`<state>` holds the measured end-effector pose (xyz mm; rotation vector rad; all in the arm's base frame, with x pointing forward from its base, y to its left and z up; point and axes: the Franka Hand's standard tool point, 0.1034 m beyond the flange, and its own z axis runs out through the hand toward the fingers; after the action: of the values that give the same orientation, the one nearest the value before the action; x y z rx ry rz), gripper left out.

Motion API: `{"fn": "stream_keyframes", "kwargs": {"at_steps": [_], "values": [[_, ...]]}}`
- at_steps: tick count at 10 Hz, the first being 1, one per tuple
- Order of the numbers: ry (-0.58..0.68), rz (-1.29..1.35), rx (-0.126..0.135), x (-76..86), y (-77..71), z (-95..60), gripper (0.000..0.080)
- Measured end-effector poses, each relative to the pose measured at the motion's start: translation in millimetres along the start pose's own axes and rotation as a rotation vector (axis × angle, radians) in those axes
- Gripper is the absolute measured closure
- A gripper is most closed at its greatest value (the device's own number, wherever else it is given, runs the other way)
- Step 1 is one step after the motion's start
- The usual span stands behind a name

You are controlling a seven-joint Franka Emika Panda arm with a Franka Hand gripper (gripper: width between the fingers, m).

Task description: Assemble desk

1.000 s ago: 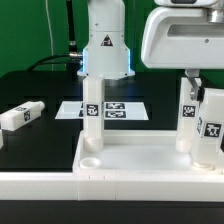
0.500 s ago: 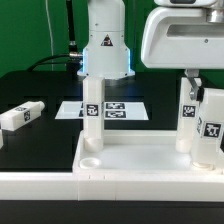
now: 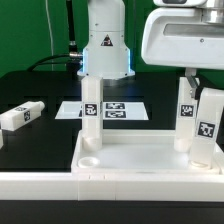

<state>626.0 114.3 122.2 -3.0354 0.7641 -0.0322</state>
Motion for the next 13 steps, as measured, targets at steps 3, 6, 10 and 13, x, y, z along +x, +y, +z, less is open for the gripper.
{"fn": "stream_keyframes", "kwargs": {"at_steps": [3,6,10,13], "values": [[-0.005,0.257,0.013,0.0,-1.0,0.1,0.0509],[-0.002,0.412,0.025,2.4,-0.9,0.5,0.0509],[0.000,0.723,0.048,2.6,-3.8,1.5,0.0509],[0.005,0.873,0.063,4.4,-4.9,1.6,0.0509]]}}
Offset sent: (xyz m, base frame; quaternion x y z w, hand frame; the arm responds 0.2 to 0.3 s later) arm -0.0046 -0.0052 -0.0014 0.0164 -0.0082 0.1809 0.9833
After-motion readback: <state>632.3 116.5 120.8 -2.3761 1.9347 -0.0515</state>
